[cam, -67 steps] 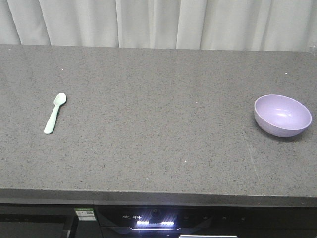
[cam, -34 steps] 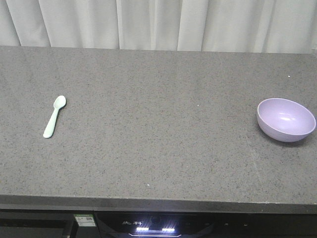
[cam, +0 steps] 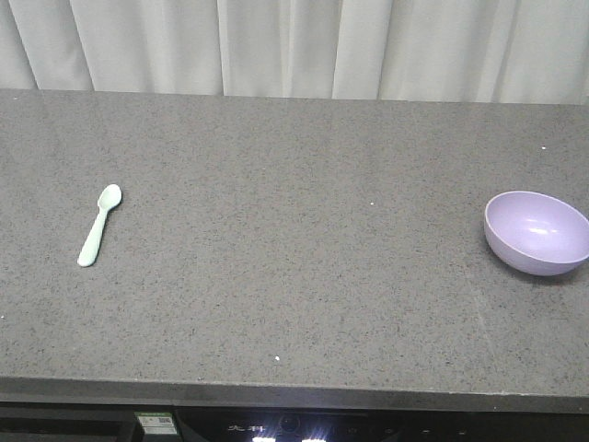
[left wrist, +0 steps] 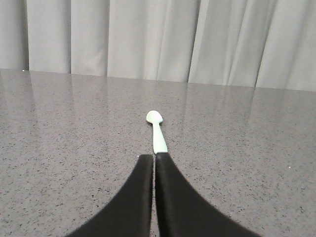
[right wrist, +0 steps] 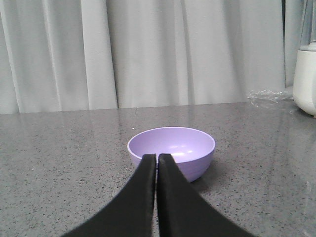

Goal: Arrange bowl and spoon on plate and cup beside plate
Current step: 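Align the left gripper over the green spoon and right over the bowl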

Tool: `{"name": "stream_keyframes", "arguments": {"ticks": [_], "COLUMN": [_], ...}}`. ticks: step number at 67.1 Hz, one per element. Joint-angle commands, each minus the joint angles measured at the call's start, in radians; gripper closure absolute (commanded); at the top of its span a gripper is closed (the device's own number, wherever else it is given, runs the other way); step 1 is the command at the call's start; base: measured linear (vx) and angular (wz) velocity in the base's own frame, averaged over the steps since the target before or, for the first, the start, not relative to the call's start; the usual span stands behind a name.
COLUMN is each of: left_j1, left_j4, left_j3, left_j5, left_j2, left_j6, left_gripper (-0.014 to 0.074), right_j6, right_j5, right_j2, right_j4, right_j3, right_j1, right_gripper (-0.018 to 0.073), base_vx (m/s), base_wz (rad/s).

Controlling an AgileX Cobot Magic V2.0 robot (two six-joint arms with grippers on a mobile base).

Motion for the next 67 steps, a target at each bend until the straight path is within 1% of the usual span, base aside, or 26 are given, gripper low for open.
{"name": "stream_keyframes", "arguments": {"ticks": [1,67], "left_j1": [-0.003,-0.003], "left_j4": [-0.002,-0.002], "left_j3": [0.026,0.026], "left_j5": [-0.081,-0.081], "left_j2": [-0.015,-0.015], "left_j6": [-0.007,-0.007], "left_gripper": [0.0603,0.0603], "right_j6": [-0.009,-0.009], "right_j5": [-0.073,-0.073], "right_j2": [-0.009,-0.009], "right_j4": [-0.006,-0.006], "right_j3": [0.008,0.008], "right_j1": [-0.005,-0.005], "right_gripper": [0.0561,0.0561], "base_vx": [0.03,0.01], "base_wz": [0.0,0.0]}}
